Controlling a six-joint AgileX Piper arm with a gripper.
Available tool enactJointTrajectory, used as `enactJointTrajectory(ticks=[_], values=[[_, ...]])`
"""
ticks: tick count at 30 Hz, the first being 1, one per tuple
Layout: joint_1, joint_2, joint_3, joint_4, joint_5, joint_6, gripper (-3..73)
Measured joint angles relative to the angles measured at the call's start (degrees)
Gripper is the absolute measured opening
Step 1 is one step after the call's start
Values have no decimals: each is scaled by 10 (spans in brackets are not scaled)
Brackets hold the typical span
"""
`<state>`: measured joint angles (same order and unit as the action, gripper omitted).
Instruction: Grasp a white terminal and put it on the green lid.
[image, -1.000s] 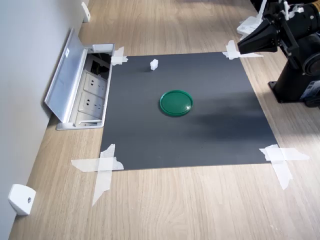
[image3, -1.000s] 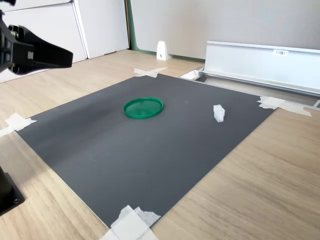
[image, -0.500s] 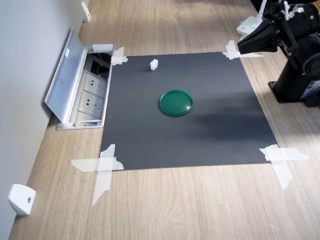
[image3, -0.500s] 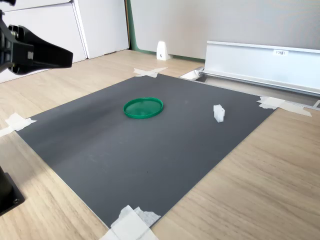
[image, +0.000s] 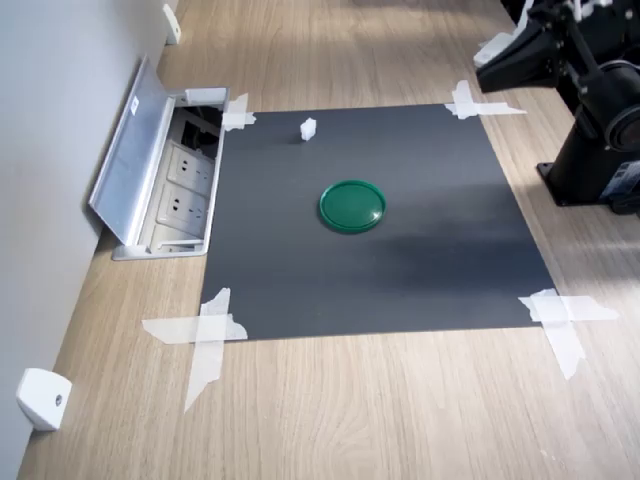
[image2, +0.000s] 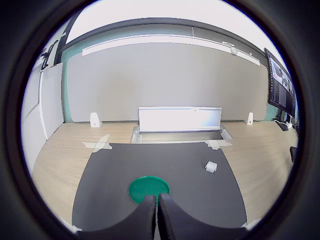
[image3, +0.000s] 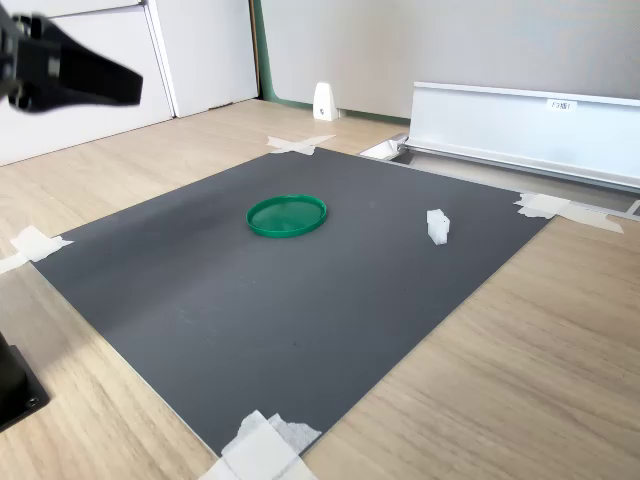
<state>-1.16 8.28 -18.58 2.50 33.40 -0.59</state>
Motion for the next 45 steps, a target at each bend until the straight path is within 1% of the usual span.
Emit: enactJointTrajectory(ticks=[4, 11, 16, 19, 22, 25, 26, 27, 30, 33, 34, 36, 38, 41, 43, 45], values=[[0, 72, -43, -6, 29, 0, -9], [0, 195, -97, -36, 76, -7, -9], [0, 273, -140, -50, 86, -52, -9], [0, 319, -174, -50, 96, -86, -9], [0, 363, -216, -48, 108, -136, -9], [-2, 407, -256, -31, 127, -224, -9], [-9, 418, -265, -20, 133, -262, -9], [-21, 429, -276, -1, 140, -303, -9], [-84, 459, -302, 67, 162, -446, -9], [-155, 485, -327, 126, 192, -590, -7], [-175, 493, -337, 142, 206, -628, -4], [-218, 515, -359, 162, 236, -704, 11], [-251, 537, -384, 169, 260, -747, 35], [-273, 580, -435, 166, 288, -765, 108], [-275, 612, -469, 156, 302, -759, 187], [-275, 646, -508, 143, 317, -743, 286]])
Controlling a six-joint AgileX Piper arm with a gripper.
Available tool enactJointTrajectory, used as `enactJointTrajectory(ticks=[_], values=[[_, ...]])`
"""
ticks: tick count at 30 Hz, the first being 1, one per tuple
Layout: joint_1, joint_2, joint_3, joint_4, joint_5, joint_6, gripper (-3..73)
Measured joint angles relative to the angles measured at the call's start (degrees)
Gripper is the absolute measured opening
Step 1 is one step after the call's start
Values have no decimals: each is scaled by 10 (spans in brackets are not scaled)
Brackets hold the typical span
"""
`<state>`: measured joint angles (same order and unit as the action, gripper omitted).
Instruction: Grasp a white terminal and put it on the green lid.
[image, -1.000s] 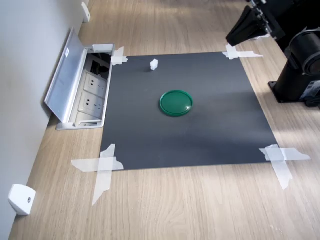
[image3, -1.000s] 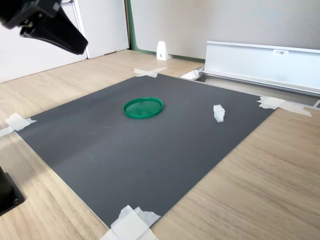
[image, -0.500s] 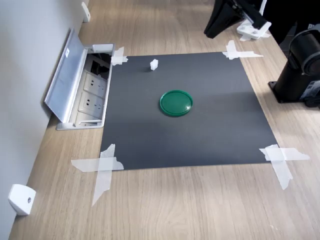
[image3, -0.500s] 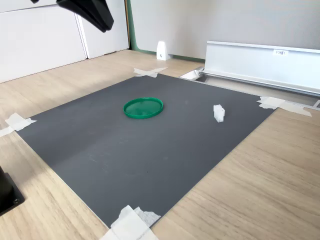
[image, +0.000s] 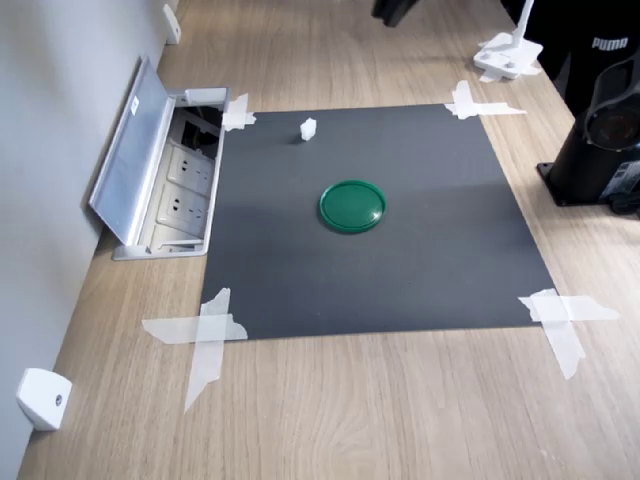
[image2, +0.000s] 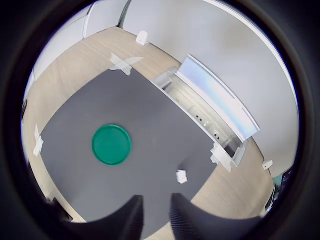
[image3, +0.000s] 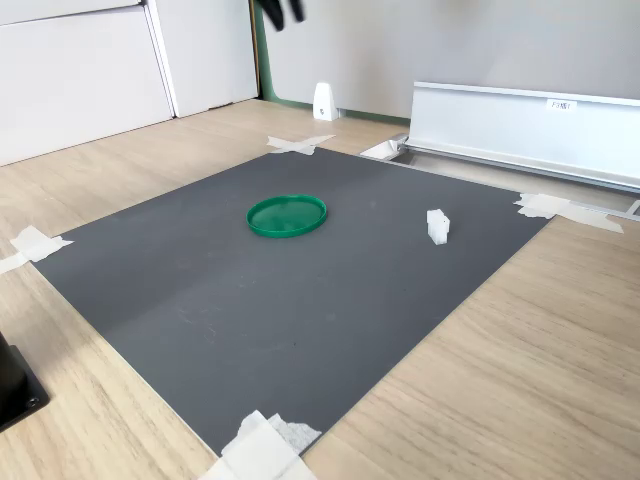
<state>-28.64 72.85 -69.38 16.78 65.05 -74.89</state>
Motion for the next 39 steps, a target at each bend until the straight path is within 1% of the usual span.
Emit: enactJointTrajectory(ticks=[4, 6, 8, 10, 13, 17, 23, 27, 33, 39], values=[[0, 61, -68, -33, 30, 21, 477], [0, 87, -91, -47, 39, 22, 546], [0, 114, -112, -58, 43, 20, 601], [0, 138, -127, -61, 44, 7, 628], [3, 167, -148, -59, 45, -20, 637], [29, 201, -168, -65, 44, -27, 638], [68, 255, -172, -108, 13, 1, 638], [70, 282, -173, -118, -14, 7, 638], [70, 318, -171, -122, -29, 8, 637], [70, 322, -128, -127, -71, 10, 636]])
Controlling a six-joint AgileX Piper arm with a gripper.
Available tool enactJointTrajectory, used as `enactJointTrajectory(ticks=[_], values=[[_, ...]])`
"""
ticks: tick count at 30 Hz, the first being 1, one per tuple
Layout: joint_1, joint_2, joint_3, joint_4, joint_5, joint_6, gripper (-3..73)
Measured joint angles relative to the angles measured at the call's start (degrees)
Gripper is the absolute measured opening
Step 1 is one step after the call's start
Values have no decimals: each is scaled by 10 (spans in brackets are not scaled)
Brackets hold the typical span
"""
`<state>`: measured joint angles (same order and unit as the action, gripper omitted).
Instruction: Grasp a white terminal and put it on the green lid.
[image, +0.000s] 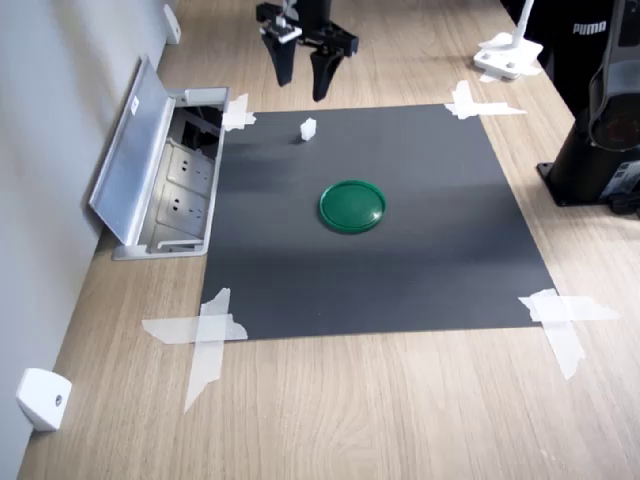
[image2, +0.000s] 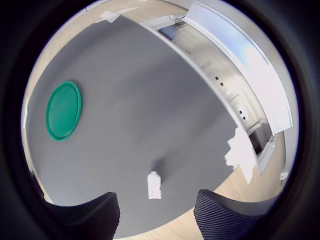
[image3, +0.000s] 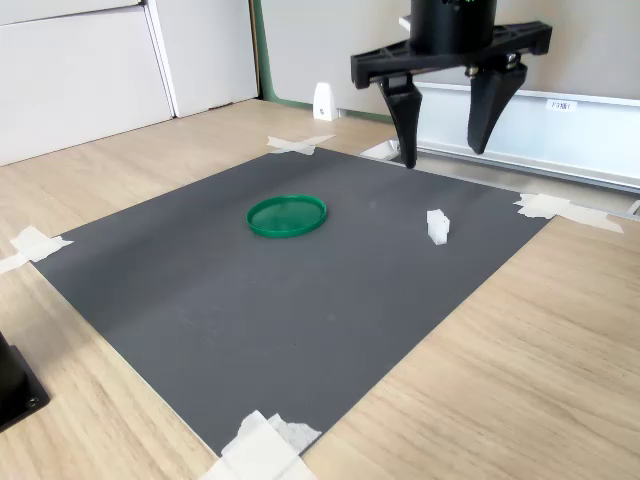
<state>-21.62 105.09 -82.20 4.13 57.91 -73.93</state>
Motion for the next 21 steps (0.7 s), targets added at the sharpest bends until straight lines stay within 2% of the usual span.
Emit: enactJointTrajectory(ticks=[13, 21], values=[[2, 26, 37, -5, -59, 9, 636], [28, 50, 37, -19, -65, 59, 636]])
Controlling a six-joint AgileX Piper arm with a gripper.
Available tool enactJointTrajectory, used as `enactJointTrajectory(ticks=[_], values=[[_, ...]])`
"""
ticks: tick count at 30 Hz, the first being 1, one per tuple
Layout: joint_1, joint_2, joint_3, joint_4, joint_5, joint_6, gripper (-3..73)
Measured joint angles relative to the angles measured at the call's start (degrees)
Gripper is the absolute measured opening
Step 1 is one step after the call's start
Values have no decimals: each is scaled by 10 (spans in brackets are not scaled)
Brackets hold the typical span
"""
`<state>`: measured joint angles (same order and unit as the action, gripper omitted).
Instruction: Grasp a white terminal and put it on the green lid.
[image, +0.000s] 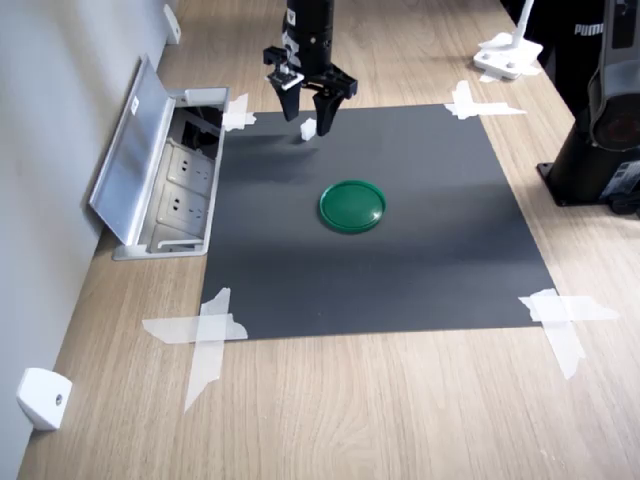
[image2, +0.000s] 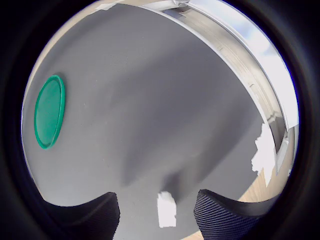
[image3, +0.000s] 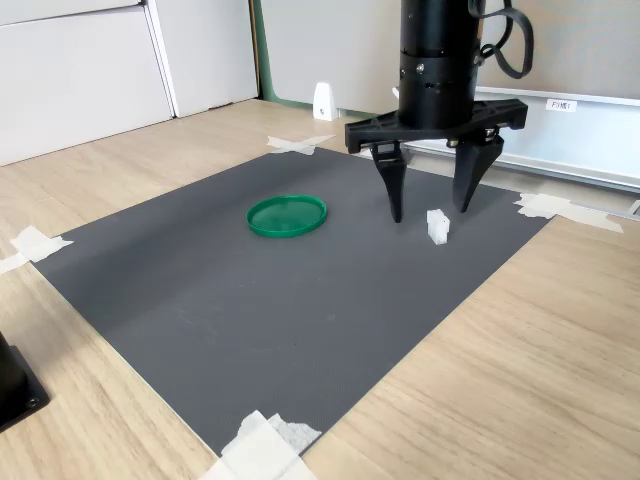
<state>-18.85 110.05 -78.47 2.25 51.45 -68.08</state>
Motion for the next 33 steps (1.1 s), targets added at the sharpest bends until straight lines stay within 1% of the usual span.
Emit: enactJointTrajectory(ticks=[3, 11, 15, 19, 21, 23, 27, 28, 33], values=[[1, 5, 0, -10, -3, 12, 636], [1, 12, 0, -55, -14, 16, 626], [1, 18, 0, -67, -16, 16, 575], [1, 27, 0, -68, -16, 16, 488], [1, 28, 0, -68, -15, 16, 423], [1, 28, 0, -68, -15, 16, 348], [1, 26, -5, -66, -15, 14, 130], [1, 22, -8, -63, -15, 12, 94], [8, -12, -27, -47, -6, 11, 90]])
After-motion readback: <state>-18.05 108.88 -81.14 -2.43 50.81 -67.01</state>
